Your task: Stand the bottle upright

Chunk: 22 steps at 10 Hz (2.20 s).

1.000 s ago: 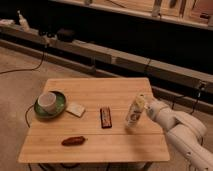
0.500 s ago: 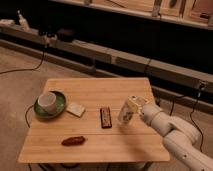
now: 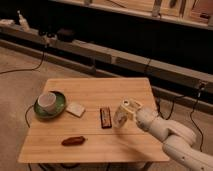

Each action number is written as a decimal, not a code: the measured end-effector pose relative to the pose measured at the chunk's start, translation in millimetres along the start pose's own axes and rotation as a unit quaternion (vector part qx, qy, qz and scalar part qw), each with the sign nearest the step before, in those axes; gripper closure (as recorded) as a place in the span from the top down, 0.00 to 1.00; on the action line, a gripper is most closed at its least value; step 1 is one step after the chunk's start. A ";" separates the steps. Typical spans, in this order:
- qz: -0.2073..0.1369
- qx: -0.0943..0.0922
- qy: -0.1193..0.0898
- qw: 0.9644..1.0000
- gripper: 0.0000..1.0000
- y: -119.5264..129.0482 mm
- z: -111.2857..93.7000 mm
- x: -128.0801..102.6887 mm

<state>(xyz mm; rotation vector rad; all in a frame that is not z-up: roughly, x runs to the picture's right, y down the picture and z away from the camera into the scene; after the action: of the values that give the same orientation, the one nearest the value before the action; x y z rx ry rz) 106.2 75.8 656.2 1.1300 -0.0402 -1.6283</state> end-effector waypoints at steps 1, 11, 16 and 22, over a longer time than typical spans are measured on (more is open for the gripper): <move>0.000 -0.001 0.000 1.000 0.00 0.5 -0.7 -0.2; 0.016 -0.002 -0.013 1.000 0.00 -12.7 -12.2 -22.6; 0.020 0.004 -0.031 0.999 0.27 -24.9 -11.1 -39.8; 0.010 0.010 -0.042 0.999 0.80 -38.9 -6.2 -51.7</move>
<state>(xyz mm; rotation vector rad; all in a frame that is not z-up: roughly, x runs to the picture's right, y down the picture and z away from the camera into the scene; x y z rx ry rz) 78.9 134.2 664.5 1.0731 -0.1224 -1.6613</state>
